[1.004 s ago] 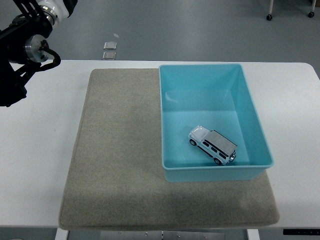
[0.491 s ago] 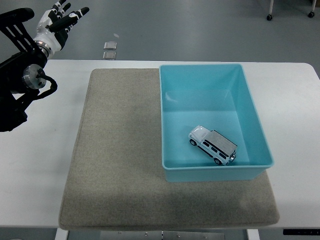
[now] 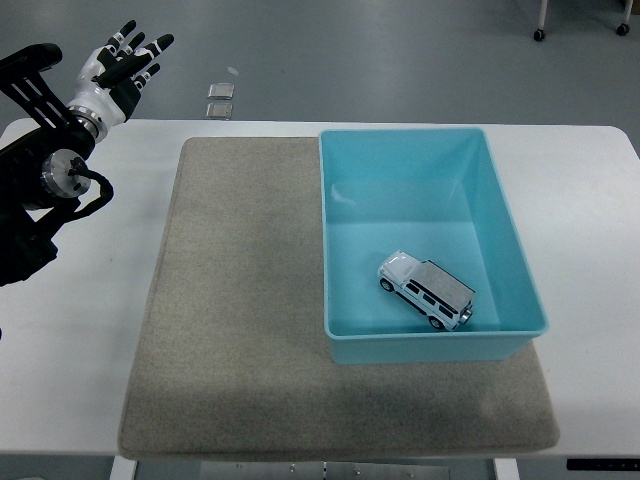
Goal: Left hand put the white car in the blue box
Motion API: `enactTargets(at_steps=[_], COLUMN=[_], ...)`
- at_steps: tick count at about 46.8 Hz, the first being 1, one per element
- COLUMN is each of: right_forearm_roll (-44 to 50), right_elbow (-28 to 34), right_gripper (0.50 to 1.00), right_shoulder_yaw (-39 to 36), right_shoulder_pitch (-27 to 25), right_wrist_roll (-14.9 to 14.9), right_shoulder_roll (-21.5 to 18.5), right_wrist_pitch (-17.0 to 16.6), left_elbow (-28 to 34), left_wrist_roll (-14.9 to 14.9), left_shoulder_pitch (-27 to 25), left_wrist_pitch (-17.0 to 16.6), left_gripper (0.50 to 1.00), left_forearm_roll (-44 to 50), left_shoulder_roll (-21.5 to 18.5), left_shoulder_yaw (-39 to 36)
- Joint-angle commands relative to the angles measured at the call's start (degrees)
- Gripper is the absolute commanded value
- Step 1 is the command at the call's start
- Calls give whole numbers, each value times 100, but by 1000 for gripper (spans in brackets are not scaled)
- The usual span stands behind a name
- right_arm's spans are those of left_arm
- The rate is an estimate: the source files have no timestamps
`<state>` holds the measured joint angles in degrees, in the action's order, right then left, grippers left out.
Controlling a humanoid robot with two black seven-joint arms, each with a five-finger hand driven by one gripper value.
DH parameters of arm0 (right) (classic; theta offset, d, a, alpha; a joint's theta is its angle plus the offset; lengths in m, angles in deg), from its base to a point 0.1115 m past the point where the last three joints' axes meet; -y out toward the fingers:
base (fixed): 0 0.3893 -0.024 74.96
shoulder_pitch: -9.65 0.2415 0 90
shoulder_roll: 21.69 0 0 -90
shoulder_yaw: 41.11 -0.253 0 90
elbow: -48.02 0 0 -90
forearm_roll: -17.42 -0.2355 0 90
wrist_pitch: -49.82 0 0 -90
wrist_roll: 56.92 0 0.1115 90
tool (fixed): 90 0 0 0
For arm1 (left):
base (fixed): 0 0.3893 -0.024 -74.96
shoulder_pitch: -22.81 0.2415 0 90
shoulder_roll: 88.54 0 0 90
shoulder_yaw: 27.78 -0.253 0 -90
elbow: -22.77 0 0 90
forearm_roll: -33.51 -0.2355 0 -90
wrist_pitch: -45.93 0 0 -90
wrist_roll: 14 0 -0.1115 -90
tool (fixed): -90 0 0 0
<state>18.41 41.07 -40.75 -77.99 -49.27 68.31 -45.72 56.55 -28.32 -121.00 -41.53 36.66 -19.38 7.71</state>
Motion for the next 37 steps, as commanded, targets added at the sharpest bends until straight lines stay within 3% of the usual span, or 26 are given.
enactTargets(at_steps=[1,37], right_forearm_roll=[-2,68], right_elbow=[0,-44], right_gripper=[936,936], right_shoulder_yaw=[-1,25], right_shoulder_pitch=[1,1], right_wrist_roll=[0,-35], right_shoulder_roll=[0,0], right_wrist_pitch=[0,0], left_elbow=[6,94], left_wrist_roll=[0,-9], left_shoulder_pitch=[11,134], left_wrist_pitch=[79,185], left_gripper=[1000,1000], left_forearm_roll=[150,204], left_shoulder_roll=[1,-87], left_shoulder_yaw=[20,248])
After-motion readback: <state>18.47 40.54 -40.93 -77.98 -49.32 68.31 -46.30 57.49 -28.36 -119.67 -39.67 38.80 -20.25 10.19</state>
